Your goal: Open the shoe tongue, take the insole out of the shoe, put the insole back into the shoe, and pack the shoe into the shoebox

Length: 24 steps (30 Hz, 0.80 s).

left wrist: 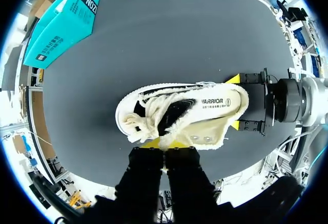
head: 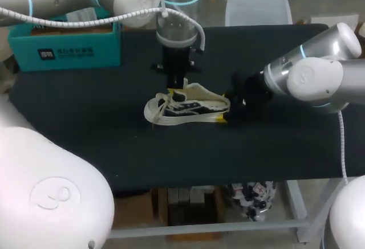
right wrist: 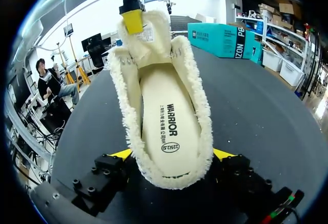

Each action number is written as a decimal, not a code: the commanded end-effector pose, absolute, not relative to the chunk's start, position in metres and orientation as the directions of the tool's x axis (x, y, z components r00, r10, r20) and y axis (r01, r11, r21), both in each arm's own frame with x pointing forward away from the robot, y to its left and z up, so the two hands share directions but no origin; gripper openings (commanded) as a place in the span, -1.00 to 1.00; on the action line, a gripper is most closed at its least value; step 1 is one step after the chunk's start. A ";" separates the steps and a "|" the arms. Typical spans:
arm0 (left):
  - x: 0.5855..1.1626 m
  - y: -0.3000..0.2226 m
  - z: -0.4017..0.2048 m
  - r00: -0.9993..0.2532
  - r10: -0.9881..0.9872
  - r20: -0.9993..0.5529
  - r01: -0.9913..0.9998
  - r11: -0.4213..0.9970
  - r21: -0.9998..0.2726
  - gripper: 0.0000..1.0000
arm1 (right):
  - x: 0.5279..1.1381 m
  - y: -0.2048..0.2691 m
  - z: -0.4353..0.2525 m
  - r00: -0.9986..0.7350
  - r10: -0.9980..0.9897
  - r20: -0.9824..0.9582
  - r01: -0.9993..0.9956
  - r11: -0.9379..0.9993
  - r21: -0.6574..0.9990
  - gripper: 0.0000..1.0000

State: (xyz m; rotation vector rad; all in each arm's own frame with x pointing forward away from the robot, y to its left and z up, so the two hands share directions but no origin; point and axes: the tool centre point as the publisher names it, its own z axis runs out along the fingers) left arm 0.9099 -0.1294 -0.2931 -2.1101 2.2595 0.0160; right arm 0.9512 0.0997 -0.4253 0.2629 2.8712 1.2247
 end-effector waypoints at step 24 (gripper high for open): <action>0.927 -0.089 -0.285 -0.302 -0.892 0.335 -0.949 0.316 -0.013 0.71 | 0.952 0.098 -0.430 -0.986 0.156 0.058 0.150 0.679 0.719 -1.00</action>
